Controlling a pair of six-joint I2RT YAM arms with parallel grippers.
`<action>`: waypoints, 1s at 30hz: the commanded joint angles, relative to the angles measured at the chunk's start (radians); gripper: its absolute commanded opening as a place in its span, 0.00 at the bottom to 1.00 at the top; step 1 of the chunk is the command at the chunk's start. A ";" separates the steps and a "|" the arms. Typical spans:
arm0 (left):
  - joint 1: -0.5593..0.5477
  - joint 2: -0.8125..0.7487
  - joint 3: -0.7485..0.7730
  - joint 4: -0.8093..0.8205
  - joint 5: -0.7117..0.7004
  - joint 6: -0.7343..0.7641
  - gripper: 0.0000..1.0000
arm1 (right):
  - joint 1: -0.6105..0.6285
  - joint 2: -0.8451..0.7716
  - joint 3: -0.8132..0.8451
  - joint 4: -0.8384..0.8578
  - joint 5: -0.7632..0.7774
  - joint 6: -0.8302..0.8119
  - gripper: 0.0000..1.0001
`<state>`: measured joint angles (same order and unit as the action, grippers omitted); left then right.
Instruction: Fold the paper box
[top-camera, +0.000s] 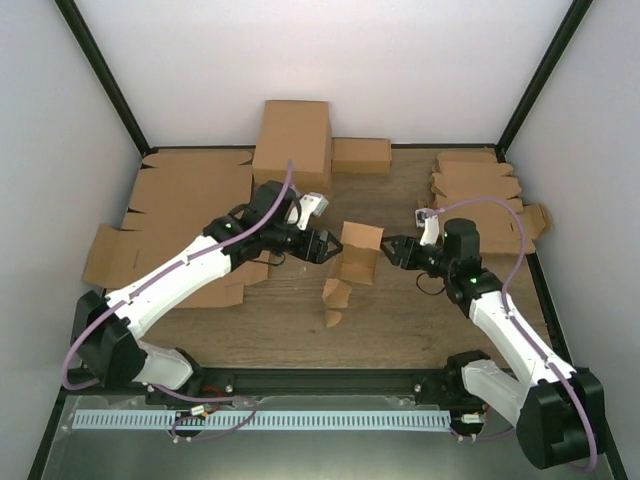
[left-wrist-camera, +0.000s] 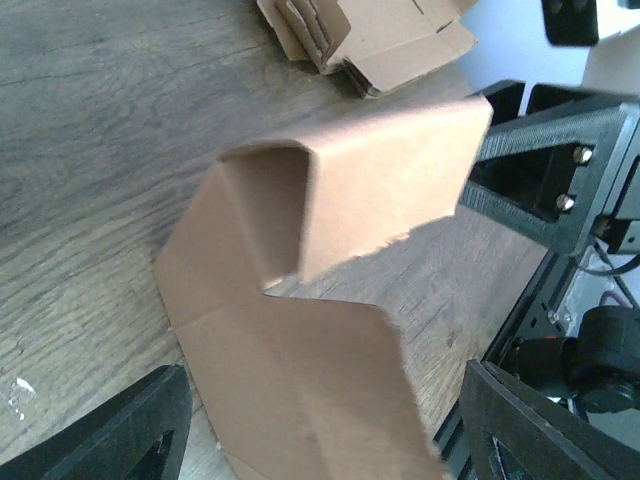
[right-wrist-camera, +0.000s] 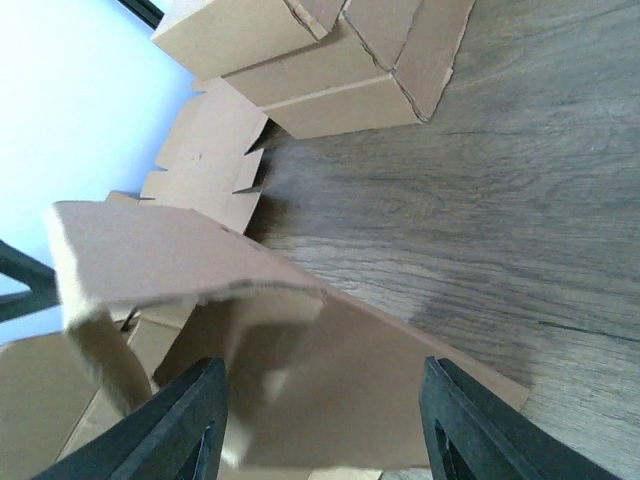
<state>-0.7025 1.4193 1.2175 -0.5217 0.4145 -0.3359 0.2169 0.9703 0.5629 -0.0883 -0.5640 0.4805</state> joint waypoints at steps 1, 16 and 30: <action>-0.049 -0.036 0.028 -0.057 -0.128 -0.009 0.77 | -0.010 -0.033 0.064 -0.056 0.021 -0.024 0.56; -0.118 0.052 0.141 -0.126 -0.191 -0.025 0.65 | -0.009 -0.107 0.201 -0.223 0.199 -0.123 0.61; -0.185 0.117 0.210 -0.236 -0.342 -0.030 0.46 | 0.193 0.010 0.346 -0.204 0.183 -0.633 0.58</action>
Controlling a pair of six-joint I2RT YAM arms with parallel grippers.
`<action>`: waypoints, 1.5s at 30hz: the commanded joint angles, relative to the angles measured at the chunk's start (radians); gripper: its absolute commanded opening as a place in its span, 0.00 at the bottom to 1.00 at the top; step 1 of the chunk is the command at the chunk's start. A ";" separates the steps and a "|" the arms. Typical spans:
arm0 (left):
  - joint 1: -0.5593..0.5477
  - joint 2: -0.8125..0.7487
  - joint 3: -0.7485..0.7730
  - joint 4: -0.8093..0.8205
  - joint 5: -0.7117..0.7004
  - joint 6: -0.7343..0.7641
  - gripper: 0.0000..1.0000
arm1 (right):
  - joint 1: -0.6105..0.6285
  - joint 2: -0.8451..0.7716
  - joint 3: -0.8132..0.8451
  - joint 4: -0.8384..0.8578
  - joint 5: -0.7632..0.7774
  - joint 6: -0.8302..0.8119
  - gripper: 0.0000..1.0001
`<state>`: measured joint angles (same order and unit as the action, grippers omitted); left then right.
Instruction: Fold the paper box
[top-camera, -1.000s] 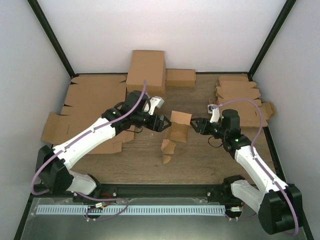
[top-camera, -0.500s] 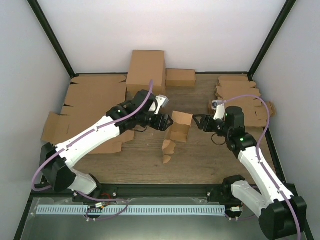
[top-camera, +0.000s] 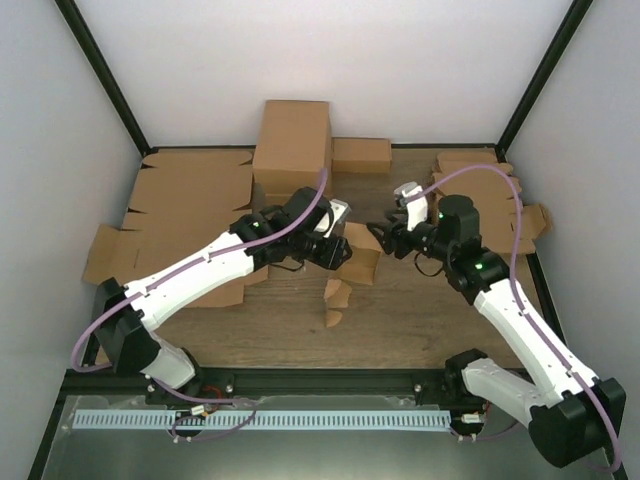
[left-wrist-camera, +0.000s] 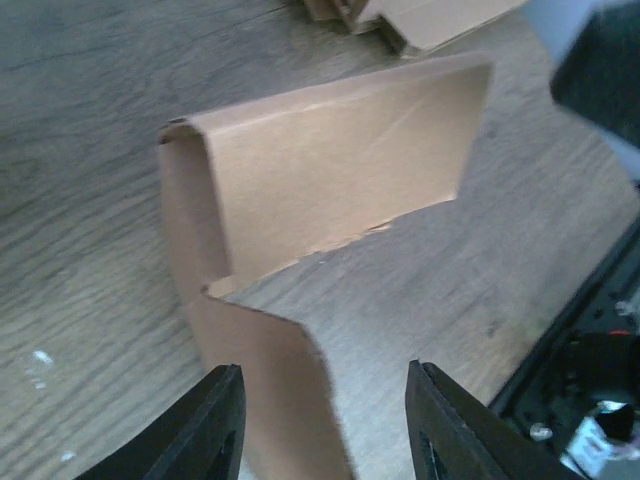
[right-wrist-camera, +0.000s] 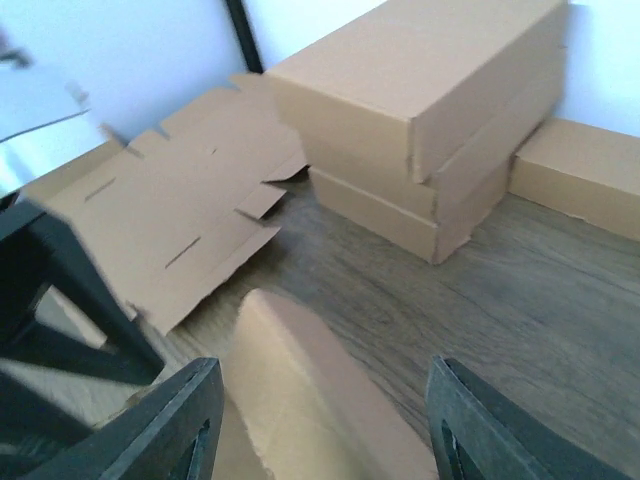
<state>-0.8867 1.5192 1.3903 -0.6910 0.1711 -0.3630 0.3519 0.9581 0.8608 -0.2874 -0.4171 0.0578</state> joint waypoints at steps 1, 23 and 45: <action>-0.001 0.017 0.038 -0.073 -0.114 -0.005 0.45 | 0.066 0.036 0.053 -0.007 0.054 -0.231 0.58; -0.003 -0.029 -0.002 -0.043 -0.103 -0.006 0.09 | 0.215 0.079 0.009 -0.132 0.185 -0.375 0.45; 0.000 -0.030 0.004 -0.002 -0.080 0.016 0.07 | 0.424 0.123 -0.065 -0.042 0.617 -0.441 0.51</action>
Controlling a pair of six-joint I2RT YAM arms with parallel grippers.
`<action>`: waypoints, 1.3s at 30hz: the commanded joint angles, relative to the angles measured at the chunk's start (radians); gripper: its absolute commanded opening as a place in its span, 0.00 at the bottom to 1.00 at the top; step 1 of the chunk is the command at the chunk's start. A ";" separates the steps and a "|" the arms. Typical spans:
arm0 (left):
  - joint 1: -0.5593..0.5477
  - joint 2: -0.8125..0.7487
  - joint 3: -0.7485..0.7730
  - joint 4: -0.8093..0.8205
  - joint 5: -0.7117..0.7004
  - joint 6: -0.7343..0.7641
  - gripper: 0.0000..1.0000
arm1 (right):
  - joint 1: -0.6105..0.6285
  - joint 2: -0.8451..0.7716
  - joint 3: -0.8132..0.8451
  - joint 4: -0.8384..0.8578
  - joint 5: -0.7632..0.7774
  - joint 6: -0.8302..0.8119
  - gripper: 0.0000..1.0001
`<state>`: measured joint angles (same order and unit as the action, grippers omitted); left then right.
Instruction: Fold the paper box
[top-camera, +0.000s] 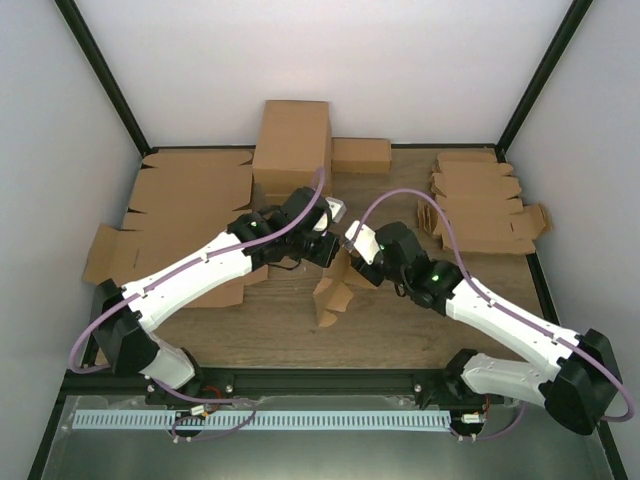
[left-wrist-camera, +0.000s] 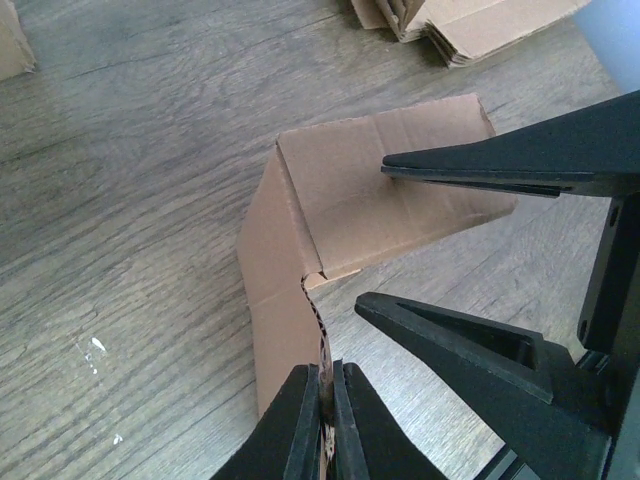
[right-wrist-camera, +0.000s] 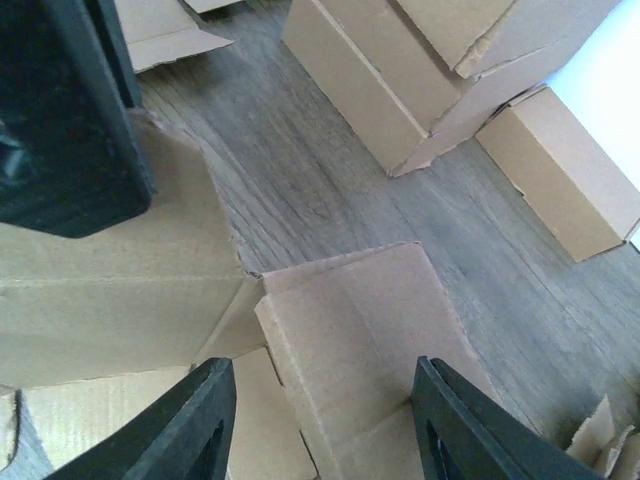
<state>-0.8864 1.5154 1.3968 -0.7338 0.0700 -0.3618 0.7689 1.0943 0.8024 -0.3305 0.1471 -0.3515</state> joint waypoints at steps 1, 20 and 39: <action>0.003 -0.026 -0.006 0.047 0.031 0.016 0.07 | 0.007 -0.008 -0.007 -0.004 0.064 -0.034 0.51; 0.099 -0.067 -0.052 0.171 0.261 0.032 0.09 | 0.019 0.010 -0.070 0.195 0.271 -0.082 0.30; 0.326 -0.402 0.008 0.131 0.480 -0.018 0.90 | -0.170 0.236 0.172 -0.035 -0.148 0.380 0.15</action>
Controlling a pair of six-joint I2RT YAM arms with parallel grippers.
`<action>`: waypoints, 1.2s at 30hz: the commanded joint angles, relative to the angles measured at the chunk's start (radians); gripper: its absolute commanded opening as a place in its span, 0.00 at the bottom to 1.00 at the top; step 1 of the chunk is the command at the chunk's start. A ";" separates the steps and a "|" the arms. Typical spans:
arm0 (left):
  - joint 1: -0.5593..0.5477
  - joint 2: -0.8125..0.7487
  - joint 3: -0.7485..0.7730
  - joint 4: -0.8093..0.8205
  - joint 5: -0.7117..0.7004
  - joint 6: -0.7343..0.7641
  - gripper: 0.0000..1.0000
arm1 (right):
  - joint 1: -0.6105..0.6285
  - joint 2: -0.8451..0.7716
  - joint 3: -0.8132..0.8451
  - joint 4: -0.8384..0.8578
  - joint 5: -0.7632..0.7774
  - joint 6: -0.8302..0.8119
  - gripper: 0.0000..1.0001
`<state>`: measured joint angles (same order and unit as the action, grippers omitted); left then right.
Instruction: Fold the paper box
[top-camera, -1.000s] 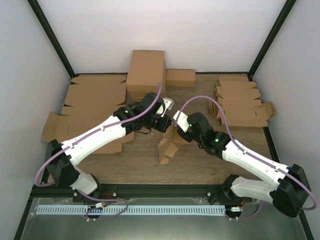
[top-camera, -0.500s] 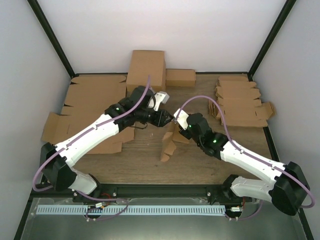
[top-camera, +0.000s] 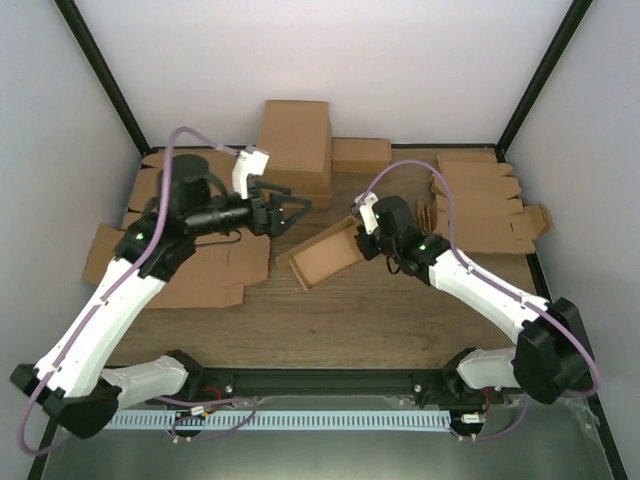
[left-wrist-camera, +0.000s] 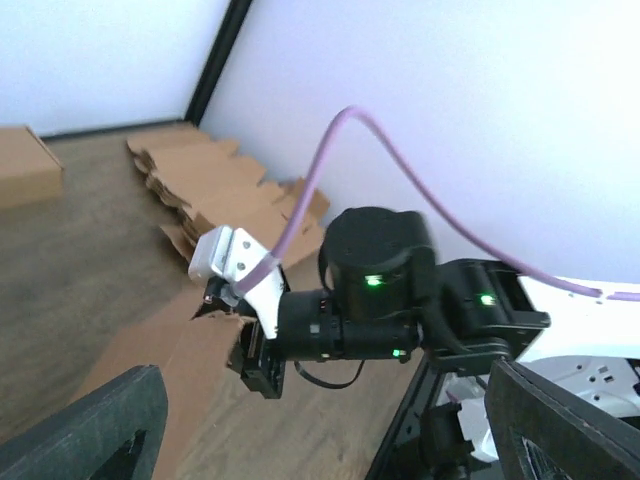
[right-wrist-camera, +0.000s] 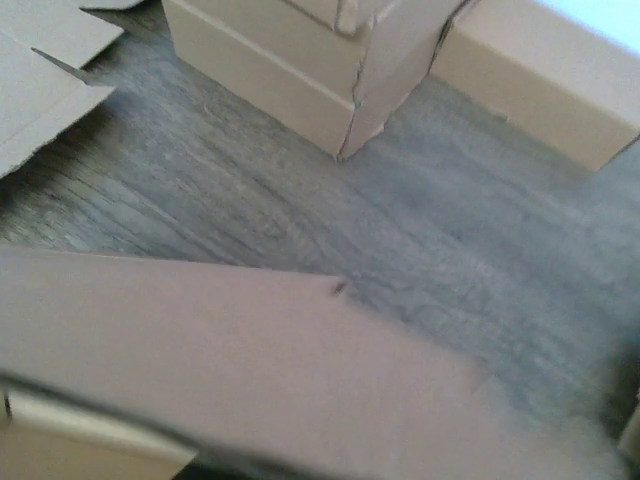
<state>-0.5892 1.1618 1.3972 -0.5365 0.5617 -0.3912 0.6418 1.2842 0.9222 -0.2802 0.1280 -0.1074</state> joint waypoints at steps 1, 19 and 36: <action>0.035 -0.060 -0.005 -0.078 -0.025 0.016 0.91 | -0.058 0.058 0.057 -0.096 -0.133 0.156 0.15; 0.075 -0.060 -0.270 -0.121 -0.312 0.107 0.93 | -0.136 0.106 -0.117 0.109 -0.317 0.259 0.47; 0.085 -0.035 -0.559 0.262 -0.391 -0.085 0.91 | -0.047 0.430 -0.015 0.293 -0.064 0.253 0.44</action>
<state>-0.5156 1.1194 0.8207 -0.3786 0.2359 -0.4541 0.5800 1.6543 0.8272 -0.0025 -0.0032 0.1333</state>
